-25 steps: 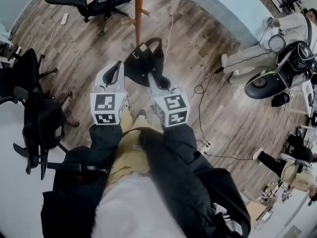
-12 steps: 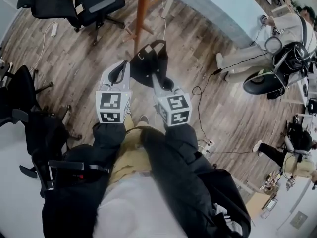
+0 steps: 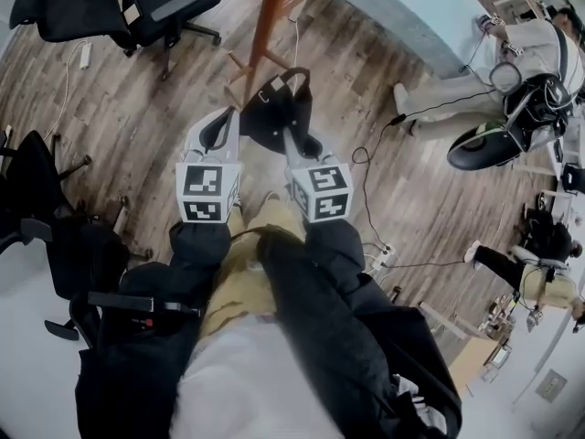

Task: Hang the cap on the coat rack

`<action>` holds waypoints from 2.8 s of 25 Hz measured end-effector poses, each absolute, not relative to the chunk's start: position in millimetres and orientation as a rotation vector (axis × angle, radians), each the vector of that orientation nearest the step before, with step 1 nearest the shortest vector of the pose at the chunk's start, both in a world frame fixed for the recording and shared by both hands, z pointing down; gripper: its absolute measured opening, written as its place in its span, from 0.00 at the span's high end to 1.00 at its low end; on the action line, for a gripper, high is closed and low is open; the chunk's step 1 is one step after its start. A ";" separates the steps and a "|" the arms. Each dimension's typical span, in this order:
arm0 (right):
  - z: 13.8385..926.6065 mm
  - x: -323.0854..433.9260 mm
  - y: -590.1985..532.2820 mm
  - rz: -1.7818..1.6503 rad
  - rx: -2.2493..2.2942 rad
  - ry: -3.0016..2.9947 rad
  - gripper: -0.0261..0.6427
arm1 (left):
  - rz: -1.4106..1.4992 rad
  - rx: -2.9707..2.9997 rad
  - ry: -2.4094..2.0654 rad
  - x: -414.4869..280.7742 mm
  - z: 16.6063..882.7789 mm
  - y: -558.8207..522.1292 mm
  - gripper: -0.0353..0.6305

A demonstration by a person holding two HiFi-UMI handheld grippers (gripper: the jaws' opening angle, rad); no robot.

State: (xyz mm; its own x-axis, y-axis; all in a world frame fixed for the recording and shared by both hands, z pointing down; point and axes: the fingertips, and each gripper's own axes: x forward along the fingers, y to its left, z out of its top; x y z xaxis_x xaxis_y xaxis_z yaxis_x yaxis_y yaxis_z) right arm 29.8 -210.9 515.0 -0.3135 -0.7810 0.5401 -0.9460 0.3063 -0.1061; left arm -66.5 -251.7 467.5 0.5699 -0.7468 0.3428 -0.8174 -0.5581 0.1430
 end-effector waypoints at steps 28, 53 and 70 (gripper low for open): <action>573.7 32.9 -273.0 0.677 1.270 -2.297 0.71 | 0.427 2.394 -1.431 -55.0 479.8 -281.3 0.95; 364.1 26.0 -292.0 0.167 1.526 -2.647 0.97 | 0.207 2.636 -1.471 -23.1 367.6 -305.2 0.95; 344.9 41.8 -303.1 0.084 1.645 -2.630 0.97 | 0.156 2.701 -1.432 0.6 355.1 -311.1 0.95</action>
